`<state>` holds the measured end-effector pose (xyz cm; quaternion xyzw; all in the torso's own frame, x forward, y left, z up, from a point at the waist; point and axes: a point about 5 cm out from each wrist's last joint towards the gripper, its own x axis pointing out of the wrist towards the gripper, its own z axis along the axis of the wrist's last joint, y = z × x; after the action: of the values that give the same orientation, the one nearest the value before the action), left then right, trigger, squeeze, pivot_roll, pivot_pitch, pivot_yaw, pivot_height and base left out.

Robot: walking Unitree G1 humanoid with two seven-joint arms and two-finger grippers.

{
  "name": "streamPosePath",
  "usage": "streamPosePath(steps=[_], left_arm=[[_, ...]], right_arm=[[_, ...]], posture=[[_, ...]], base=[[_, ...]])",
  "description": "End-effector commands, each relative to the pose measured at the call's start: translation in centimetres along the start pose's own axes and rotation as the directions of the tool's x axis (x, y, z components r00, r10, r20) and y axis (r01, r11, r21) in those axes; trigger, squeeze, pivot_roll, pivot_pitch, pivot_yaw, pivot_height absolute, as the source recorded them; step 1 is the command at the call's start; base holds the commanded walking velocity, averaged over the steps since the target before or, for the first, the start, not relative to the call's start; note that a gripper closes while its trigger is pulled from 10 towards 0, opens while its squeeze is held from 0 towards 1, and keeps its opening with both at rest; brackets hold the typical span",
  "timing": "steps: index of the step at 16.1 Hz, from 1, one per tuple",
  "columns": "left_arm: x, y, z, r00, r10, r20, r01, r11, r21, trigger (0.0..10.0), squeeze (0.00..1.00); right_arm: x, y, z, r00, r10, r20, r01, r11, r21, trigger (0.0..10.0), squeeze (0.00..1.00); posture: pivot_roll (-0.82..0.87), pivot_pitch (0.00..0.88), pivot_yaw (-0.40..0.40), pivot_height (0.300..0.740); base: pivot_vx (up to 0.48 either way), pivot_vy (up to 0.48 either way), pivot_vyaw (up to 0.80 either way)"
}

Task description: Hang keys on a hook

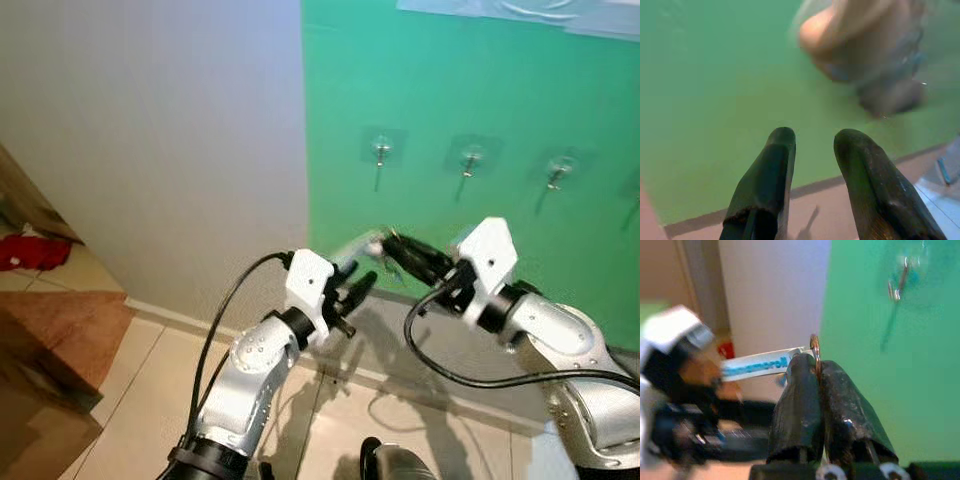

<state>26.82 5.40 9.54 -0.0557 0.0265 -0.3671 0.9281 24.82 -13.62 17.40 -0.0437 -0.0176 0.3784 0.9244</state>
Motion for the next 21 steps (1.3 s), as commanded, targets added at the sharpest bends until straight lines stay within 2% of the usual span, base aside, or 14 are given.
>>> streamPosePath(steps=[1,3,4,7,11,13,16,21], left_arm=[[0.2,0.4,1.2,0.999,0.02,0.046,-0.021,1.0,0.015,10.0,0.0],[0.1,0.8,1.6,0.996,0.049,0.071,-0.048,0.999,-0.006,10.0,0.0],[0.1,0.9,1.7,0.995,0.057,0.076,-0.057,0.998,-0.012,10.0,0.0],[0.1,1.1,2.0,0.994,0.072,0.086,-0.071,0.997,-0.013,10.0,0.0],[0.0,1.2,2.2,0.992,0.086,0.094,-0.084,0.996,-0.018,10.0,0.0],[0.1,1.1,2.3,0.992,0.087,0.097,-0.086,0.996,-0.018,10.0,0.0],[0.1,1.0,2.3,0.992,0.082,0.098,-0.081,0.997,-0.02,10.0,0.0],[0.3,0.6,2.7,0.992,0.056,0.117,-0.053,0.998,-0.029,10.0,0.0]], right_arm=[[0.0,0.0,1.6,0.996,0.007,0.089,-0.008,1.0,0.021,10.0,0.0],[0.6,0.4,2.4,0.981,0.016,0.195,-0.041,0.991,0.125,10.0,0.0],[0.9,0.6,2.7,0.976,0.02,0.218,-0.053,0.988,0.148,10.0,0.0],[2.6,0.2,2.2,0.982,-0.02,0.188,-0.008,0.989,0.149,10.0,0.0],[3.9,1.2,1.0,0.992,0.033,0.12,-0.049,0.99,0.134,10.0,0.0],[4.4,0.8,1.2,0.991,0.0,0.132,-0.02,0.989,0.149,10.0,0.0],[4.8,-0.1,2.2,0.974,-0.088,0.207,0.039,0.972,0.232,10.0,0.0],[4.6,-0.8,2.2,0.968,-0.137,0.211,0.074,0.957,0.28,10.0,0.0]], posture=[[-0.04,0.137,0.017,0.74],[-0.04,0.141,0.016,0.74],[-0.04,0.141,0.016,0.74],[-0.04,0.146,0.015,0.74],[-0.03,0.151,0.015,0.74],[-0.03,0.153,0.015,0.74],[-0.02,0.153,0.014,0.74],[-0.03,0.146,0.01,0.74]], base=[[0.0,0.0,0.0],[0.0,0.0,0.0],[0.0,0.0,0.0],[0.0,0.0,0.0],[0.0,0.0,0.0],[0.0,0.0,0.0],[0.0,0.0,0.0],[0.0,0.0,0.0]])
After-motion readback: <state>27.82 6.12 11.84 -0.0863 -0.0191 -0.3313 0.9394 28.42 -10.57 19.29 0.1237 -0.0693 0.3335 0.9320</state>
